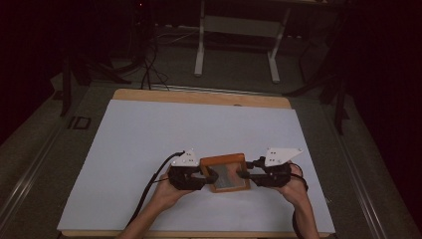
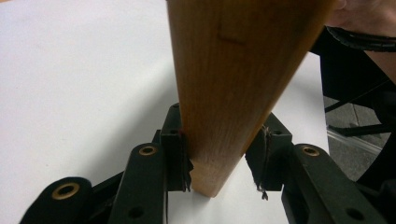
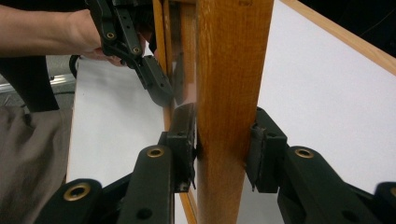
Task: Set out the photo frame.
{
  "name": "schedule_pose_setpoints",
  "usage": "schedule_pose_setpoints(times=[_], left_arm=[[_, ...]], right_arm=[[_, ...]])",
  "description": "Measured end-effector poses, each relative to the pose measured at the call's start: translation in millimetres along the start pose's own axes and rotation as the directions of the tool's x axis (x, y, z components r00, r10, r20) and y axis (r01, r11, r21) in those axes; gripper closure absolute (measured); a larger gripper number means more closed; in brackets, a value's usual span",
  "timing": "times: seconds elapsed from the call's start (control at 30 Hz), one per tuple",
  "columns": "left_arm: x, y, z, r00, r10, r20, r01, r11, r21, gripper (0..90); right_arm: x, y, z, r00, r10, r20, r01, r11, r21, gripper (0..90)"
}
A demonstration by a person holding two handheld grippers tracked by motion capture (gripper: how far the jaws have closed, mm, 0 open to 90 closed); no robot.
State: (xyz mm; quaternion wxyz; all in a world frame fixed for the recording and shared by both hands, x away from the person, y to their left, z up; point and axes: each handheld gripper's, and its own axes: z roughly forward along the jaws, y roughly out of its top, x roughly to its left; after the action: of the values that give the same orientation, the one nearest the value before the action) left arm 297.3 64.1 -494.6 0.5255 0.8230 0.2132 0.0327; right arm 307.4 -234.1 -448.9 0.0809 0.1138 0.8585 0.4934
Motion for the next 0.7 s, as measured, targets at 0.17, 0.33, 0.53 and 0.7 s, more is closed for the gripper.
schedule_pose_setpoints(times=[0.17, 0.33, 0.53, 0.7], left_arm=[[0.6, 2.8, -4.3, 0.9999, 0.012, -0.004, -0.012, 0.9999, 0.000, 63.8], [2.0, 5.0, -8.9, 0.9997, 0.021, -0.012, -0.021, 0.9998, 0.003, 64.1], [3.7, 6.6, -12.9, 0.9996, 0.022, -0.015, -0.022, 0.9998, 0.003, 64.3], [6.8, 7.8, -17.7, 0.9997, 0.020, -0.016, -0.020, 0.9998, 0.007, 64.4]], right_arm=[[1.0, 2.7, 0.3, 1.0000, -0.003, 0.009, 0.003, 1.000, -0.012, 65.7], [1.4, 5.1, 2.7, 0.9998, 0.002, 0.018, -0.002, 1.000, -0.022, 65.0], [1.0, 6.6, 5.7, 0.9997, 0.009, 0.022, -0.008, 0.999, -0.034, 64.6], [1.3, 9.1, 9.8, 0.9994, 0.015, 0.030, -0.014, 0.999, -0.041, 64.2]])
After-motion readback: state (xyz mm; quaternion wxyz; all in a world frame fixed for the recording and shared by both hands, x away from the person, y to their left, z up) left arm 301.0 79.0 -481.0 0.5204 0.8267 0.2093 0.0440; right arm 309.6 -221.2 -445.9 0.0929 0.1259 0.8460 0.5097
